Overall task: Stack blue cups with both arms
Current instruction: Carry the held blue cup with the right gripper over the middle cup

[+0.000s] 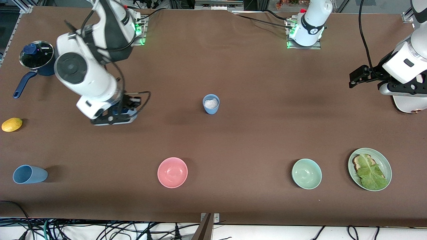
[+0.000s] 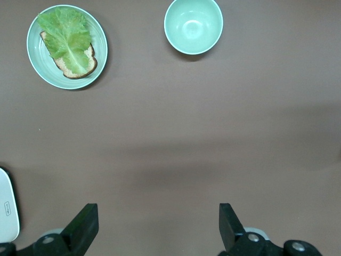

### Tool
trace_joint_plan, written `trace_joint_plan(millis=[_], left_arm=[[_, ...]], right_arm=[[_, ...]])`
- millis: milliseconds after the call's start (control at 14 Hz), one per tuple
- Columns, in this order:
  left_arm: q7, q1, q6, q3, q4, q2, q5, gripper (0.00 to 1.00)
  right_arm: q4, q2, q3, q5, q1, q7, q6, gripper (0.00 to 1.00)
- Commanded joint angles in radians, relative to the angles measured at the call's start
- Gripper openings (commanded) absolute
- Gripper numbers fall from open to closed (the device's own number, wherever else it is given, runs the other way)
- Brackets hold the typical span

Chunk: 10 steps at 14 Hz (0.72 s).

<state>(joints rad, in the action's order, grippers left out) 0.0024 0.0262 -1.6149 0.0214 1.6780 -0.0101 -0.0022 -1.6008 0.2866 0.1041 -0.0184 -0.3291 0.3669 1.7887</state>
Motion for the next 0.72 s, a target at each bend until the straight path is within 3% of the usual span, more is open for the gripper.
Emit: trace_joint_plan(millis=[0, 645], left_arm=[[-0.002, -0.009, 0.012, 0.009, -0.004, -0.004, -0.012, 1.0], [-0.005, -0.011, 0.029, 0.008, 0.0, -0.004, -0.01, 1.0]], right_arm=[[0.055, 0.025, -0.008, -0.014, -0.105, 0.157, -0.037, 0.0], [0.186, 0.127, -0.008, -0.006, -0.349, 0.512, -0.008, 0.0]])
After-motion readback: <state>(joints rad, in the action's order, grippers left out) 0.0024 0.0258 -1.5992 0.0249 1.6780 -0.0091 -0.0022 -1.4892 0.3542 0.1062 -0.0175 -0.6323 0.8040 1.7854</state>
